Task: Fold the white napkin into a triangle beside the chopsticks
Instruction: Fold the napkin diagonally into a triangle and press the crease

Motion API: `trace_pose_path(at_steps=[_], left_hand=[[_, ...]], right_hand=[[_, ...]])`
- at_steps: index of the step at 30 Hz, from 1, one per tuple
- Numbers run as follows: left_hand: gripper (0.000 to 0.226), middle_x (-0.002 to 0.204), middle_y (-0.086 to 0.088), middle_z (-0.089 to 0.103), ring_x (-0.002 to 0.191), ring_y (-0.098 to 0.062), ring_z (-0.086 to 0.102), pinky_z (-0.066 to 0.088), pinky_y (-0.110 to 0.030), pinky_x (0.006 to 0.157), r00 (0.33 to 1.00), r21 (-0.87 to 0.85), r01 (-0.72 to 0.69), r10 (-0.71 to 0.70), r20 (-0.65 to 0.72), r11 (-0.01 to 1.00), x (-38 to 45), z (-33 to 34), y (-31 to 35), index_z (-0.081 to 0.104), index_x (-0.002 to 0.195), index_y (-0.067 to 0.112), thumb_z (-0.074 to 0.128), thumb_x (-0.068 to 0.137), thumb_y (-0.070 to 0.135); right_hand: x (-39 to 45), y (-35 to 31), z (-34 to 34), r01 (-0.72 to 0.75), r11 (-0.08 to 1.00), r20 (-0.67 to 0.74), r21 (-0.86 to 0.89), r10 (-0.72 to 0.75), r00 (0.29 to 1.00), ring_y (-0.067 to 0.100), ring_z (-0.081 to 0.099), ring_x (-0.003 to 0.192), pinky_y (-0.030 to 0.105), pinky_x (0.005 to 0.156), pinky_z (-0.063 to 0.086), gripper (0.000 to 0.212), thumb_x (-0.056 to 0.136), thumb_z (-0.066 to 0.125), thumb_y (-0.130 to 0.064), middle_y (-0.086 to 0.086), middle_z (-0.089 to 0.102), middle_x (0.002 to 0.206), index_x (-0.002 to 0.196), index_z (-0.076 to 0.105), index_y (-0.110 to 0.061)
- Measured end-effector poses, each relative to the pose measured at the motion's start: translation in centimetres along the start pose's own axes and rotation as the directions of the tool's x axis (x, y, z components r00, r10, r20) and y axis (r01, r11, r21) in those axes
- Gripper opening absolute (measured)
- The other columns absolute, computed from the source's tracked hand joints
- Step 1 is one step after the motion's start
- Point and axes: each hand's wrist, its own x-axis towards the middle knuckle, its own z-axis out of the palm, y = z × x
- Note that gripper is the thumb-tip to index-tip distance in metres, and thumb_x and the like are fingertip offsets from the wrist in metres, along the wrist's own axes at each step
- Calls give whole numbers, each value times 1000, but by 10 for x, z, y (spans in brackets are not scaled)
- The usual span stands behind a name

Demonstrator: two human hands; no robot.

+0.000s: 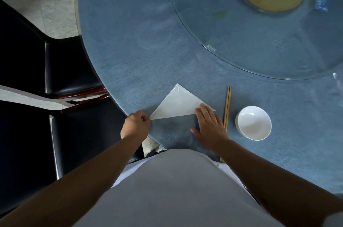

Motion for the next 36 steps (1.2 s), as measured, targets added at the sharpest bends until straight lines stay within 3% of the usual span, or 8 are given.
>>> trace_pose_path(at_steps=[7,15,21,23,25,28,31,36], left_hand=[[11,79,3,64,73,-18,61,55,-36,66,998,-64,-25,29,51,998,1,-2,-5,65,75,23,61,85,25],[10,94,3,56,79,-22,57,50,-35,69,999,106,-39,37,14,994,-2,5,6,64,86,26,61,88,35],[9,84,3,61,75,-16,59,49,-28,62,997,-76,-49,53,55,996,0,4,6,62,78,24,62,86,27],[11,77,6,64,69,-11,59,44,-20,56,995,-160,-9,25,97,987,-1,3,5,61,75,26,63,86,28],[6,76,6,68,74,-13,63,47,-24,61,989,-274,80,-41,144,958,-1,3,6,62,79,26,65,84,28],[22,84,1,70,79,-17,70,55,-34,69,948,-602,297,-151,282,741,-2,4,13,61,100,23,73,82,24],[31,84,-1,68,66,-11,68,51,-26,55,908,-687,412,-211,361,598,-2,6,22,58,106,21,76,81,25],[7,64,0,61,61,-13,57,44,-26,55,920,-553,389,-285,268,737,2,11,29,69,80,16,73,82,22]], right_hand=[[-1,3,0,18,1000,4,-5,-18,1000,25,11,146,42,114,16,75,88,44,-54,10,18,158,147,21,-14],[0,3,-3,29,1000,18,1,-29,999,25,11,146,44,114,17,75,88,44,-54,9,17,159,147,21,-13],[0,5,-6,40,999,21,6,-40,999,25,14,145,45,113,19,75,87,46,-53,9,20,158,146,23,-14],[0,5,-8,40,999,12,12,-40,999,27,17,144,47,111,23,74,86,46,-53,9,23,156,145,26,-14],[0,5,-10,31,999,11,18,-31,999,27,18,143,47,111,24,72,86,44,-54,9,23,156,144,25,-16],[1,5,-10,20,1000,28,23,-21,999,27,18,143,49,109,27,70,85,43,-55,7,21,157,143,26,-19],[2,6,-12,1,1000,45,25,-2,999,27,21,142,50,104,32,68,84,47,-54,5,18,157,141,29,-21],[2,8,-14,-3,1000,49,21,1,999,26,22,140,50,102,31,67,84,46,-55,5,18,157,140,30,-23]])
